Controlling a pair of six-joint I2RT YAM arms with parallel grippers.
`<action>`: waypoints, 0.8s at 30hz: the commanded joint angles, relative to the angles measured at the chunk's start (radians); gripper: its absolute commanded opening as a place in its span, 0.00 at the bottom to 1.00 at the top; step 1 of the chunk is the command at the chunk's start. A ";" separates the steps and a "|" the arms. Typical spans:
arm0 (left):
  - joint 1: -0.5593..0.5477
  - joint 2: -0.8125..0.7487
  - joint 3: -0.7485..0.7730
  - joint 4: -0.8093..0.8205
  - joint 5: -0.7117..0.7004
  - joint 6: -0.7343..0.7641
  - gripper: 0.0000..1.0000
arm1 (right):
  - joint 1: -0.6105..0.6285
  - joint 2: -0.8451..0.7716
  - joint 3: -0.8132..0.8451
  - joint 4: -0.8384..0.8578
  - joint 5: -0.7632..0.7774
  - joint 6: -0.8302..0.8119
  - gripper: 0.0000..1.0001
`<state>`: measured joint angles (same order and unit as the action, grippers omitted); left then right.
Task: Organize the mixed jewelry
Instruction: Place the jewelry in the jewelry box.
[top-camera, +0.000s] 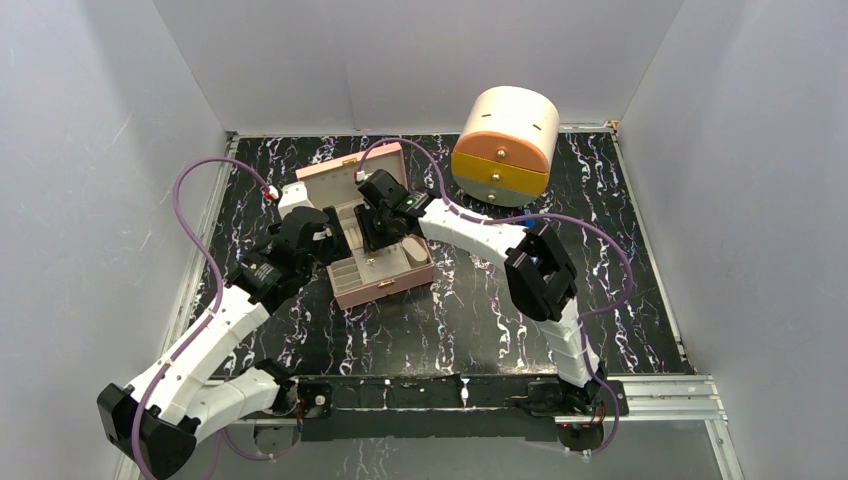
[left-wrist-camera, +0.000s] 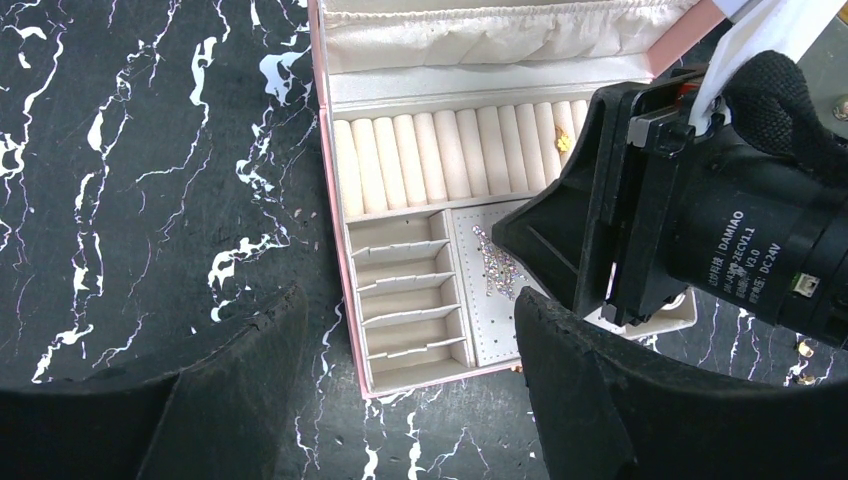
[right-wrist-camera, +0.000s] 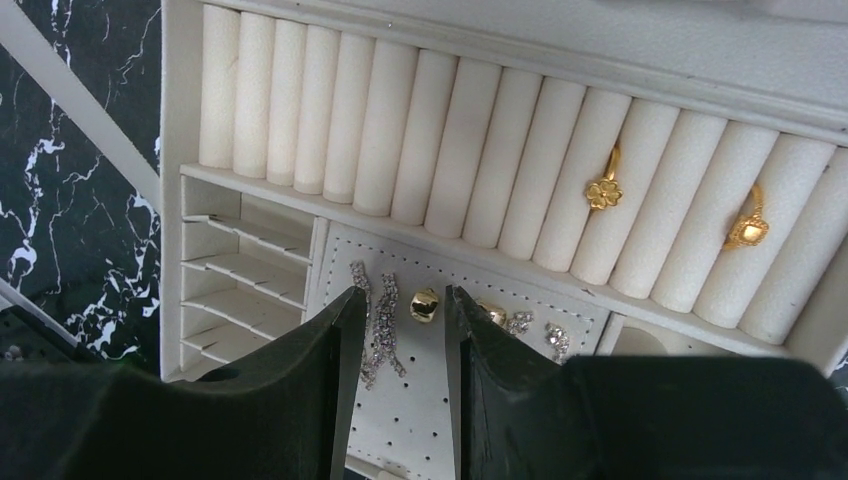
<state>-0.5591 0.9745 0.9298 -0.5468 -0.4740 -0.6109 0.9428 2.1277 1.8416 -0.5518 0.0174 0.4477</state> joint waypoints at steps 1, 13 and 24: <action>0.002 -0.002 0.020 0.010 -0.012 -0.004 0.73 | 0.003 -0.018 0.057 -0.015 -0.052 0.000 0.44; 0.002 0.002 0.043 0.006 -0.005 -0.002 0.73 | -0.047 -0.261 -0.164 0.137 0.008 0.093 0.45; 0.002 0.028 0.041 0.085 0.090 -0.021 0.73 | -0.214 -0.641 -0.594 0.076 0.250 0.281 0.50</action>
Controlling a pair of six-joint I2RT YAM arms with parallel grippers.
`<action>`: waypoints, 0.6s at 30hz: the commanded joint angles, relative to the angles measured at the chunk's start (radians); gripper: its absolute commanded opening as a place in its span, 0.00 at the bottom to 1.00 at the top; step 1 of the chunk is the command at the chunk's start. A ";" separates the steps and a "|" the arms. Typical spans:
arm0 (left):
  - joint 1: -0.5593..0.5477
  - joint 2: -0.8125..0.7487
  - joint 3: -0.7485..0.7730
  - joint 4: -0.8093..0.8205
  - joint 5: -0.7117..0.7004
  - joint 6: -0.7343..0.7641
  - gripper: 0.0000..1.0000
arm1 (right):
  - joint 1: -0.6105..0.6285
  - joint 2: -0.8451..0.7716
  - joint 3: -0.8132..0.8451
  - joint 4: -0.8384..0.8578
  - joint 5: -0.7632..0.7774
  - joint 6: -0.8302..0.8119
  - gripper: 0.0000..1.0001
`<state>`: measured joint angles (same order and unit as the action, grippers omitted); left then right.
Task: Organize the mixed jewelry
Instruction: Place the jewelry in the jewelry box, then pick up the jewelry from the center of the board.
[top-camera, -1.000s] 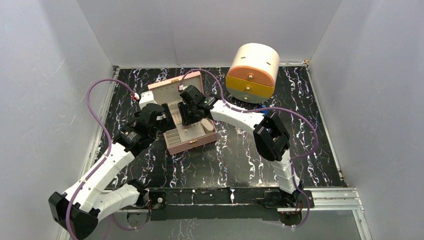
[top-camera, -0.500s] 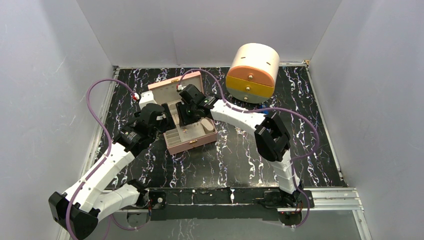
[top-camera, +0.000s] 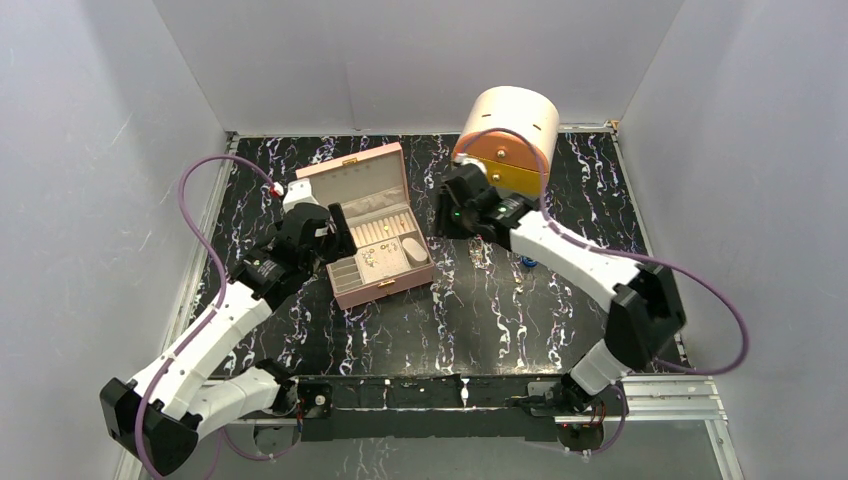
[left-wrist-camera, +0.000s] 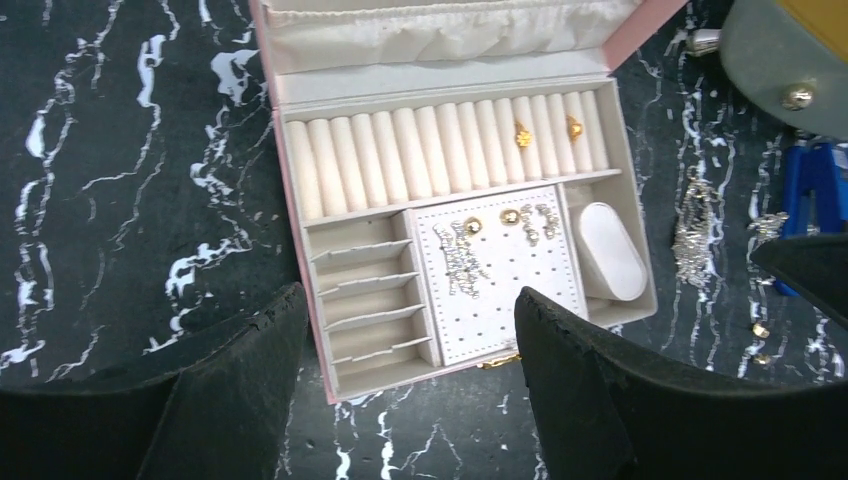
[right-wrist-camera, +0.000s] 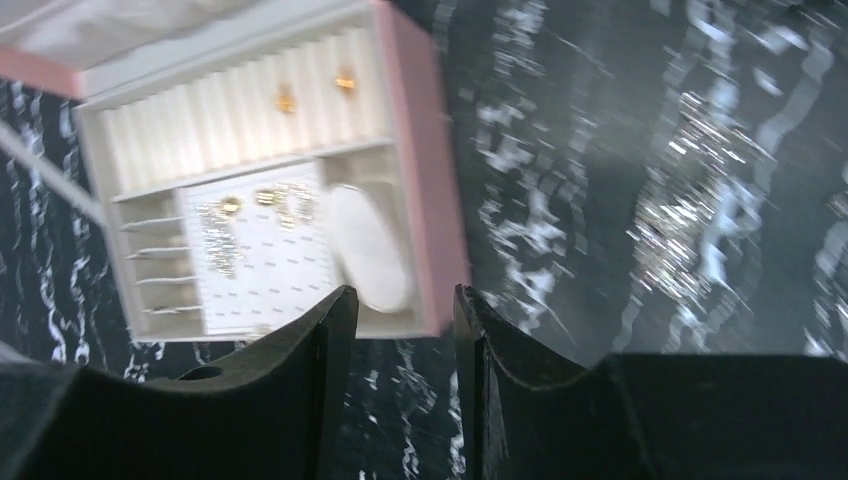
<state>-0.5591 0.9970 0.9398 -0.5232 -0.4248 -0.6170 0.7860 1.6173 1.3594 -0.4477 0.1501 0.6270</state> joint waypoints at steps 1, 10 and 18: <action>0.002 0.009 0.028 0.079 0.056 -0.020 0.73 | -0.086 -0.155 -0.143 -0.068 0.131 0.128 0.50; 0.003 0.056 -0.006 0.221 0.136 -0.049 0.73 | -0.303 -0.207 -0.320 -0.242 0.171 0.217 0.50; 0.002 0.106 -0.019 0.302 0.164 -0.073 0.73 | -0.323 -0.106 -0.328 -0.278 0.203 0.170 0.45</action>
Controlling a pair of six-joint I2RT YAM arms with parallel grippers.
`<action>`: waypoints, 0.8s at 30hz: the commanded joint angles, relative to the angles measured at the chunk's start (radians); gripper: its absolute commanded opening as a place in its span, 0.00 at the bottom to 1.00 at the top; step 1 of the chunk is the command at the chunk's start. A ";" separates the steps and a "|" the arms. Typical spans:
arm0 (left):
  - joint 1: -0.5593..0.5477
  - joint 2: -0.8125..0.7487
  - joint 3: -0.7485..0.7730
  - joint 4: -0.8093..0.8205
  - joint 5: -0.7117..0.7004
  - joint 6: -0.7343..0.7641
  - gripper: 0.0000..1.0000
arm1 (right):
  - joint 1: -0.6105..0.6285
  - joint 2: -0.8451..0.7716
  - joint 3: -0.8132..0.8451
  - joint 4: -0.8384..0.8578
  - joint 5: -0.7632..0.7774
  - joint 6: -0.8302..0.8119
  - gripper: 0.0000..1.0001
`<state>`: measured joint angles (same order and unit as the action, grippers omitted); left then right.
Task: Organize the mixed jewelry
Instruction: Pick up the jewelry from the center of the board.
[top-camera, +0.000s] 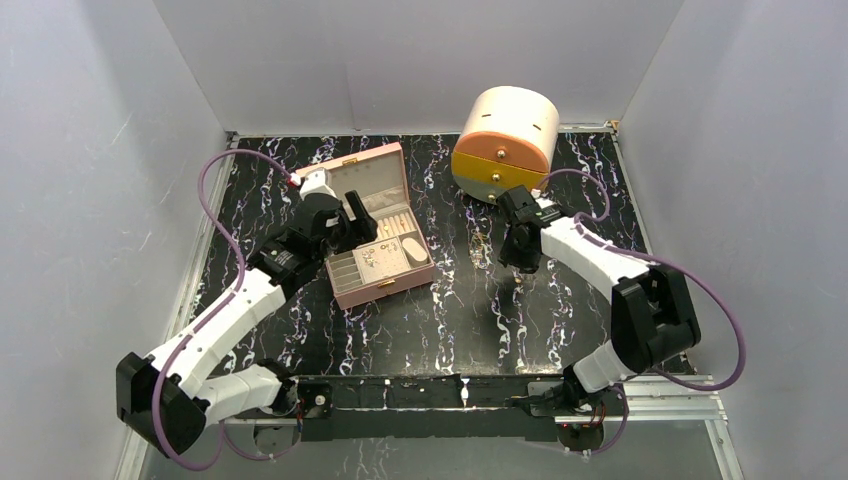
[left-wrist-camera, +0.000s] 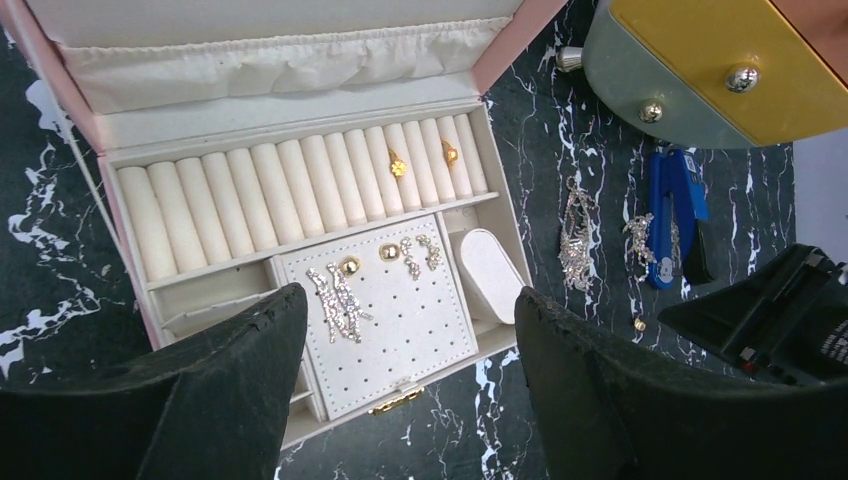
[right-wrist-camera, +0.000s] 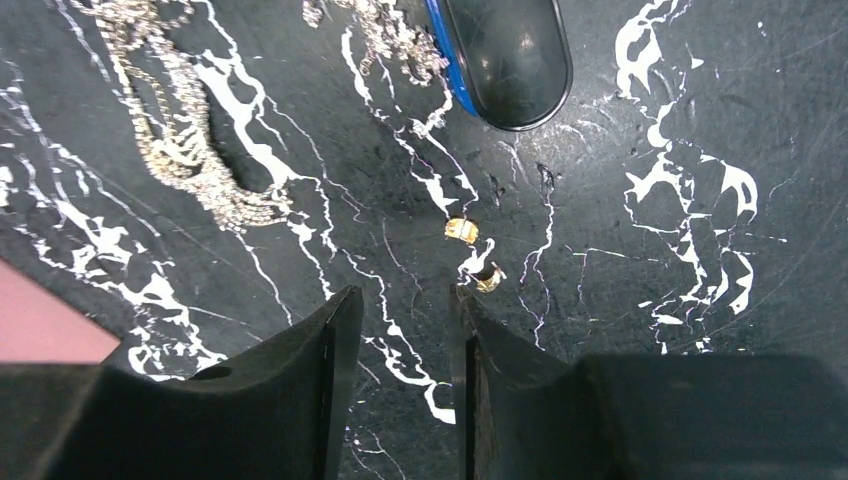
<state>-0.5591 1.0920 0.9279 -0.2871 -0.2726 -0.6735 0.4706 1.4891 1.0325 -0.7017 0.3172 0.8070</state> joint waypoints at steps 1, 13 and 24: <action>0.002 0.016 -0.008 0.072 0.012 -0.018 0.73 | -0.012 0.034 -0.001 -0.034 0.036 -0.008 0.44; 0.002 0.058 -0.001 0.089 0.021 -0.030 0.73 | -0.036 0.115 -0.004 -0.016 -0.015 -0.076 0.41; 0.002 0.058 0.002 0.075 0.020 -0.037 0.73 | -0.036 0.160 0.007 0.034 -0.014 -0.120 0.25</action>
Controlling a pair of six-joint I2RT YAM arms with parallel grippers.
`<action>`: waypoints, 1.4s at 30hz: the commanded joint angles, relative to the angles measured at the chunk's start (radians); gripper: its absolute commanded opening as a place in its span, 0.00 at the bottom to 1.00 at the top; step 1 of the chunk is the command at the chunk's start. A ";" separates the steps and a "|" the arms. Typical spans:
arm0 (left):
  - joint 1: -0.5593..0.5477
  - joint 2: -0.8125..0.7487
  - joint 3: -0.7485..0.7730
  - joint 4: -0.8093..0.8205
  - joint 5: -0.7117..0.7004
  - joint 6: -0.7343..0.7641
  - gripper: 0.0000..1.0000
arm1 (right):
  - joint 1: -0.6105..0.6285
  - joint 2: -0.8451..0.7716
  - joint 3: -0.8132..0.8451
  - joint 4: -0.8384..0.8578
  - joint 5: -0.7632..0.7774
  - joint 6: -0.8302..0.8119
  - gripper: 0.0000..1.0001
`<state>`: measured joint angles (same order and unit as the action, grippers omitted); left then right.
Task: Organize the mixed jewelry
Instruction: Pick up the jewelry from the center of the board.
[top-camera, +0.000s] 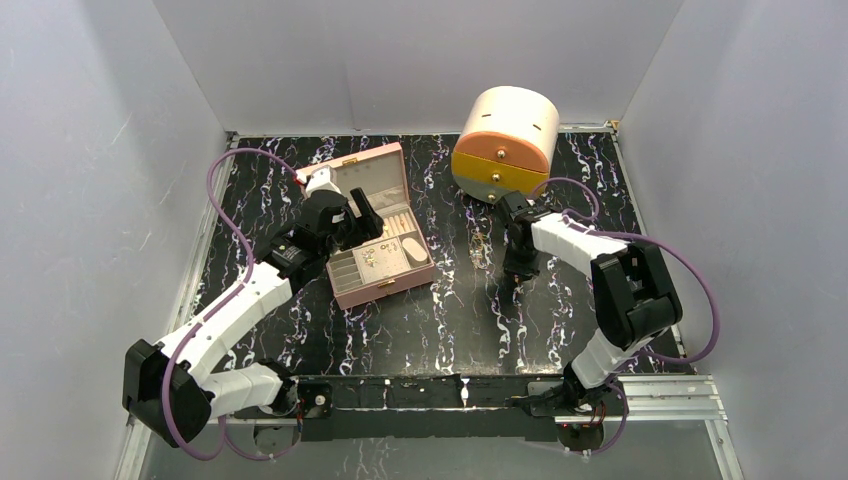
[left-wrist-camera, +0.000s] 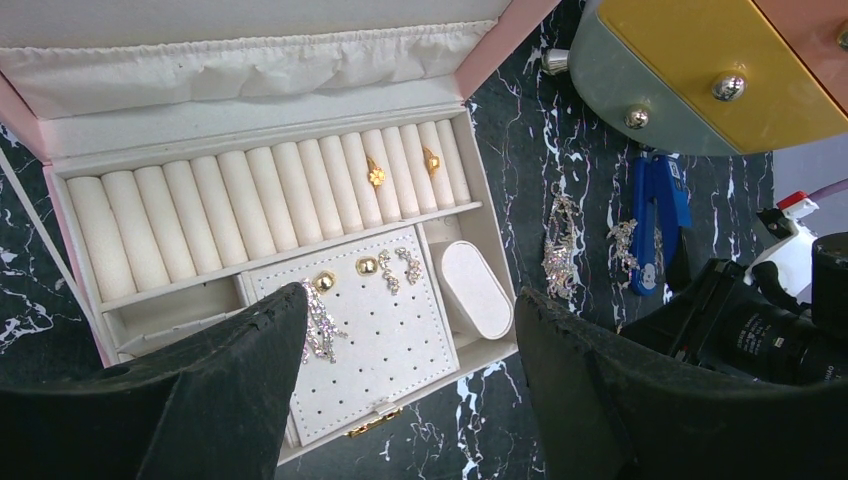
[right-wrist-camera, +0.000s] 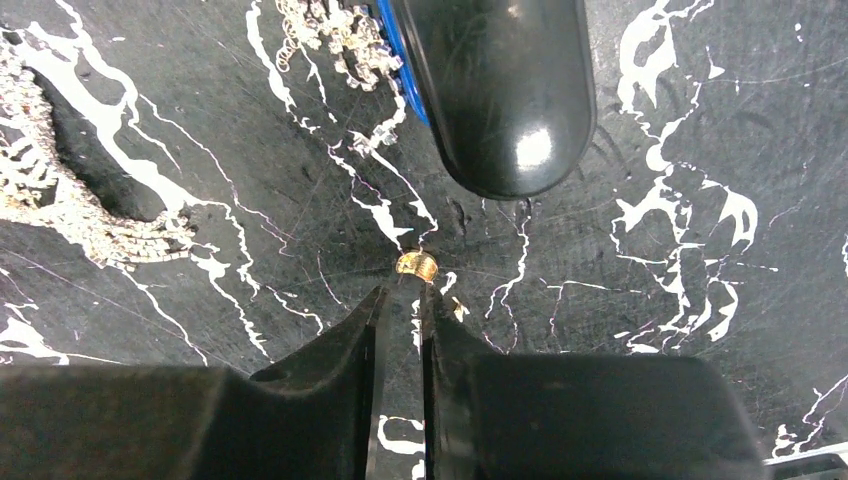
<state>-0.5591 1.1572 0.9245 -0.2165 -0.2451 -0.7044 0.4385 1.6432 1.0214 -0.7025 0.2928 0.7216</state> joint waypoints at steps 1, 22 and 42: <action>0.003 -0.009 0.004 0.004 -0.008 -0.006 0.73 | -0.004 0.007 0.019 0.044 0.011 -0.044 0.24; 0.002 -0.011 -0.001 -0.004 -0.006 -0.027 0.73 | -0.003 0.033 0.039 0.046 0.043 -0.105 0.17; 0.003 -0.007 0.004 -0.011 0.000 -0.030 0.72 | -0.005 0.042 0.061 0.048 0.055 -0.128 0.17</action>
<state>-0.5591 1.1572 0.9241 -0.2176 -0.2394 -0.7311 0.4385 1.6905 1.0512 -0.6544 0.3305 0.6003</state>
